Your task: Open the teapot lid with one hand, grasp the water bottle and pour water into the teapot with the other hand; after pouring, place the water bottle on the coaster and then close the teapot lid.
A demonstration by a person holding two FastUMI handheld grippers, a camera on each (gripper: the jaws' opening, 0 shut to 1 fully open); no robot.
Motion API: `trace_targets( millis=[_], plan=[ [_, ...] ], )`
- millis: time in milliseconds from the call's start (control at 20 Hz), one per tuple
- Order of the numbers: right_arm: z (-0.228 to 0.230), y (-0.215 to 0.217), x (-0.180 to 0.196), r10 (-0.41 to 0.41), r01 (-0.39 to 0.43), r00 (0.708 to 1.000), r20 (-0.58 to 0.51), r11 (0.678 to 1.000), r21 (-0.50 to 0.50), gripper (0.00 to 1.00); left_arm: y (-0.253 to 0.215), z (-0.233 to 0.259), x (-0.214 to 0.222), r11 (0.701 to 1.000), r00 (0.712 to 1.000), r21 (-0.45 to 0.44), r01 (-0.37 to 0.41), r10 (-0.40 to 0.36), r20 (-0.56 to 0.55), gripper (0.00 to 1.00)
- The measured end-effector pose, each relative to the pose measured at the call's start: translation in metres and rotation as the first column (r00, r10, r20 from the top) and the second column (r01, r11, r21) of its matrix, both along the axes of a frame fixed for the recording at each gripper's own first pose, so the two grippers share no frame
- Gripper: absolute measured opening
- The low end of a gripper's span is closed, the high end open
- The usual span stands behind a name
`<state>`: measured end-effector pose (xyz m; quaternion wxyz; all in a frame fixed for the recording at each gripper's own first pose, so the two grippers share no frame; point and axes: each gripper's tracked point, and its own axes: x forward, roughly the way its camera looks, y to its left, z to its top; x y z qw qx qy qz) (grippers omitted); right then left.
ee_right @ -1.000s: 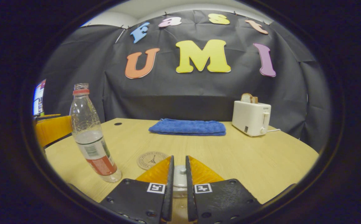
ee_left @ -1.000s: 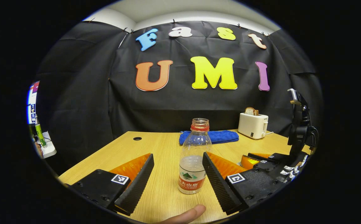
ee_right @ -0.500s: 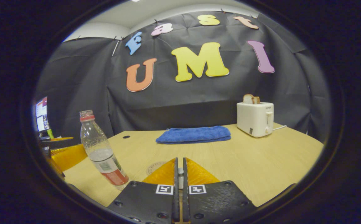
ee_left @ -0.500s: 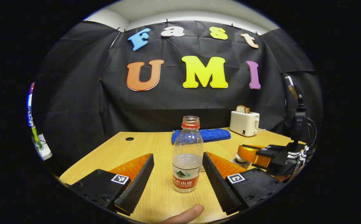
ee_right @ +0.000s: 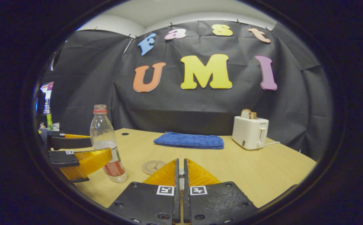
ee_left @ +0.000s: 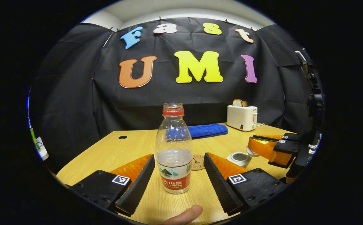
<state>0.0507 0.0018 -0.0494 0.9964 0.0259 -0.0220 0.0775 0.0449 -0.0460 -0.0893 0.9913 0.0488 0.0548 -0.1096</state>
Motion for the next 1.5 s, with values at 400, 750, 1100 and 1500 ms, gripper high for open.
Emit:
trace_targets(
  millis=[400, 750, 1100, 1500],
  plan=[
    [-0.009, -0.021, -0.004, -0.002, 0.002, 1.0, 0.013, 1.0, 0.007, 0.04, 0.003, -0.011, 0.031, 0.999, 0.997, 0.024, -0.044, 0.043, 0.057, 0.94],
    [-0.013, -0.045, -0.007, -0.025, 0.025, 1.0, 0.004, 0.999, 0.036, 0.04, 0.001, -0.009, 0.041, 0.999, 0.995, 0.012, -0.045, 0.044, 0.084, 0.82],
    [-0.018, -0.083, -0.017, -0.087, 0.087, 0.996, 0.001, 0.995, 0.047, 0.04, 0.004, -0.005, 0.023, 0.984, 0.997, 0.161, -0.076, 0.07, 0.046, 0.8],
    [-0.034, -0.118, -0.029, -0.136, 0.139, 0.99, -0.039, 0.988, 0.072, 0.04, 0.0, 0.007, 0.015, 0.805, 0.991, 0.58, -0.124, 0.074, 0.109, 0.78]
  ],
)
